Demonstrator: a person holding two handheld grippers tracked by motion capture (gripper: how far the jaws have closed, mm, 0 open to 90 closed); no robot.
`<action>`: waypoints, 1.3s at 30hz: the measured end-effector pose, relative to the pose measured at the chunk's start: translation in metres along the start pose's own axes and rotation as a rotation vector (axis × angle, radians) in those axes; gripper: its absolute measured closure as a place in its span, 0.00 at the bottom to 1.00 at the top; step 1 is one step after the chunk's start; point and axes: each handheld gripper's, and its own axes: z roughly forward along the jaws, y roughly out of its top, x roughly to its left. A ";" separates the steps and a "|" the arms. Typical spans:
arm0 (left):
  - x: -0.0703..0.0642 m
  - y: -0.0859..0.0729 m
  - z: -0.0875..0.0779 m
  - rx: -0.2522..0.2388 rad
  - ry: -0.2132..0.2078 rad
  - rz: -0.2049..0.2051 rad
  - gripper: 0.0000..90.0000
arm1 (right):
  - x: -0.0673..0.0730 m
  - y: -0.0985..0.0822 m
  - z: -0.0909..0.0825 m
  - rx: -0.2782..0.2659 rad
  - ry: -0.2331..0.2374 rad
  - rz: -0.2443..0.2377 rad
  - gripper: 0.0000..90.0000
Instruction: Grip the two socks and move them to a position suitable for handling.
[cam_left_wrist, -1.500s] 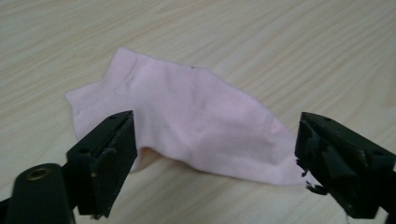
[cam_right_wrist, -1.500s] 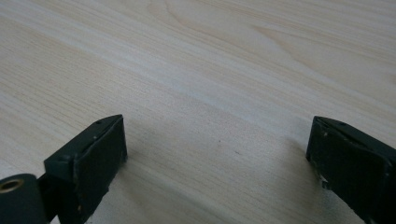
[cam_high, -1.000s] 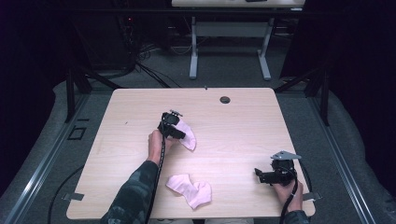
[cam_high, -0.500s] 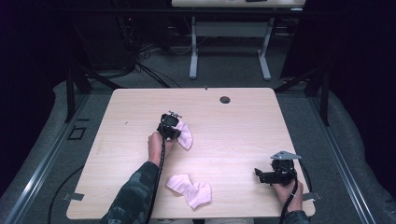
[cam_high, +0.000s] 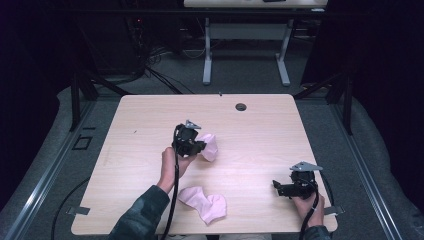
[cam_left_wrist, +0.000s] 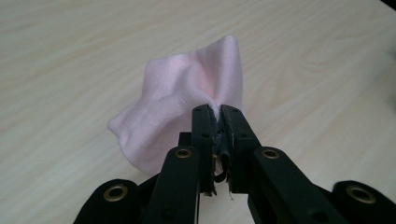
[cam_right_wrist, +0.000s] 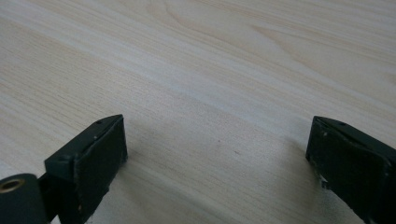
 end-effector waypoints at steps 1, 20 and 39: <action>0.000 0.000 0.000 0.000 0.000 0.000 0.94 | 0.000 0.000 0.000 0.000 0.000 0.000 0.05; -0.030 -0.035 0.043 0.134 -0.014 0.005 0.65 | 0.000 0.000 0.000 -0.001 -0.002 0.002 0.05; 0.005 -0.070 -0.040 0.011 0.110 0.049 0.02 | 0.004 0.000 -0.002 0.012 0.008 0.005 0.02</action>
